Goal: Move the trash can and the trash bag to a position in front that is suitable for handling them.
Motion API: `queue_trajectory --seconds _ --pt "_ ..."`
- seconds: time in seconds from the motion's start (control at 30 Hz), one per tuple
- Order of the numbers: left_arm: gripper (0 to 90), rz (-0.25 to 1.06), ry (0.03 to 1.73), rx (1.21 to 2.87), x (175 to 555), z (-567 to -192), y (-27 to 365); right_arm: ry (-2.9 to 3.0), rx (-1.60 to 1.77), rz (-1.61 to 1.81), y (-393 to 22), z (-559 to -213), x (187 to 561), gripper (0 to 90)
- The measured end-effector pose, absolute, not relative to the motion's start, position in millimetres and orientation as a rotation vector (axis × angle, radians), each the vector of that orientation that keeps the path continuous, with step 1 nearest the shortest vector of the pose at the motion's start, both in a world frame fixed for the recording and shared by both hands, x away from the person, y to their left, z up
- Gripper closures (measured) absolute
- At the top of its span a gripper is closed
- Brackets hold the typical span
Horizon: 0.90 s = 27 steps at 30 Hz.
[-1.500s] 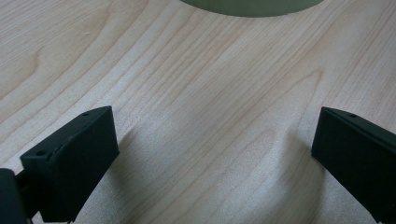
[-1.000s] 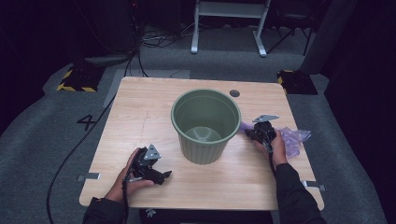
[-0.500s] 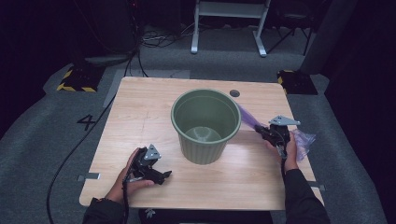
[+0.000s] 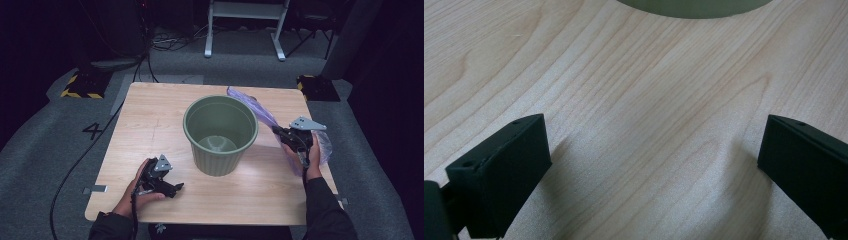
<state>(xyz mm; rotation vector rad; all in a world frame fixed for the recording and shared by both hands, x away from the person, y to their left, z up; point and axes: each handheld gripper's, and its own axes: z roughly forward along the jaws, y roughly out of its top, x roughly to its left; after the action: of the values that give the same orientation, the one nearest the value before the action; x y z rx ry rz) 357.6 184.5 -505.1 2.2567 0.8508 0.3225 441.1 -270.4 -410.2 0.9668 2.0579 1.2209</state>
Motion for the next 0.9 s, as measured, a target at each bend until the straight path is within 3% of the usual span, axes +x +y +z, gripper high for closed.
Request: queue_trajectory --seconds 0.9 --pt "0.0 0.322 0.851 2.257 358 -505 184 1.766 1.015 1.528 -303 -357 426 90.0"
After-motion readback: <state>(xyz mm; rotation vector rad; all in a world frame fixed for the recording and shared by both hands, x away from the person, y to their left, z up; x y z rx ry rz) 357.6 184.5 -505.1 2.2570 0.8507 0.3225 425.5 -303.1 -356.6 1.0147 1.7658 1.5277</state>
